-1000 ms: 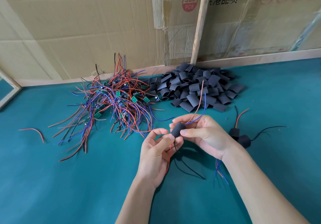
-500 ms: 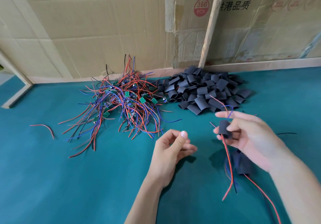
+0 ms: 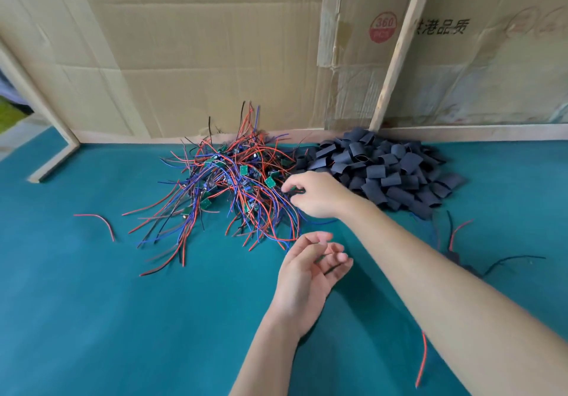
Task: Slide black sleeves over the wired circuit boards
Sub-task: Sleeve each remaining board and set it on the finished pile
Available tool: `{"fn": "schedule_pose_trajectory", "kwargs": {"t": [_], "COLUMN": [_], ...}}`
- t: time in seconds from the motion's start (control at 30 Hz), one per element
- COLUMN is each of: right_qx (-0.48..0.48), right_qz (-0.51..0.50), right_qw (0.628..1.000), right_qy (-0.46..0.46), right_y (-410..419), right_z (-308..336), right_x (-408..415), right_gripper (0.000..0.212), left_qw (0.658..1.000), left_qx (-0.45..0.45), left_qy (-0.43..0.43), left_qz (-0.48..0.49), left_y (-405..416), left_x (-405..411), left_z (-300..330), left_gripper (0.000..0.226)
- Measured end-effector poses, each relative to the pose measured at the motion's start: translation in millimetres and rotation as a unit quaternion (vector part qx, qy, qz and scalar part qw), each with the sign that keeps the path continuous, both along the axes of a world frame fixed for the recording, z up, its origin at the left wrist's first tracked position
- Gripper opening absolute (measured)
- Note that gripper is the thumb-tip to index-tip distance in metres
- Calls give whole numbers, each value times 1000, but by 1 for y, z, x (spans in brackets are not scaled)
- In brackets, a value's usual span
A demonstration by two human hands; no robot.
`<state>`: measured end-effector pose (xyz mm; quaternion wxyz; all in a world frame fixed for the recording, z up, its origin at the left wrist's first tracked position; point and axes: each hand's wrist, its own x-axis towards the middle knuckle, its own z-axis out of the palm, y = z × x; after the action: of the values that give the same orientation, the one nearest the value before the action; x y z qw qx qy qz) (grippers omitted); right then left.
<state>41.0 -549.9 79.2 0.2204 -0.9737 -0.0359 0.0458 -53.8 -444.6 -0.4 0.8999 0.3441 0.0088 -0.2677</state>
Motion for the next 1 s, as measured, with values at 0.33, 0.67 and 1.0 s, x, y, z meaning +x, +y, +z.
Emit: {"fn": "schedule_pose_trajectory", "kwargs": {"t": [0.33,0.67,1.0], "right_qx": [59,694,210], "right_qz": [-89,-192,-145], "right_qw": [988,693,964], "right_qy": [-115,-39,-69], "right_y": [-7,-49,-28], "right_z": [-25,17,-28], "right_x": [14,-78,-130], "right_gripper": [18,9,18], "left_qw": [1000,1000,998], "left_qx": [16,-6,45], "left_qy": [-2,30,-44], "left_qz": [-9,6,-26], "left_y": [1,0,-3], "left_x": [0,0,-4], "left_z": [3,2,2], "left_gripper": [21,20,29]}}
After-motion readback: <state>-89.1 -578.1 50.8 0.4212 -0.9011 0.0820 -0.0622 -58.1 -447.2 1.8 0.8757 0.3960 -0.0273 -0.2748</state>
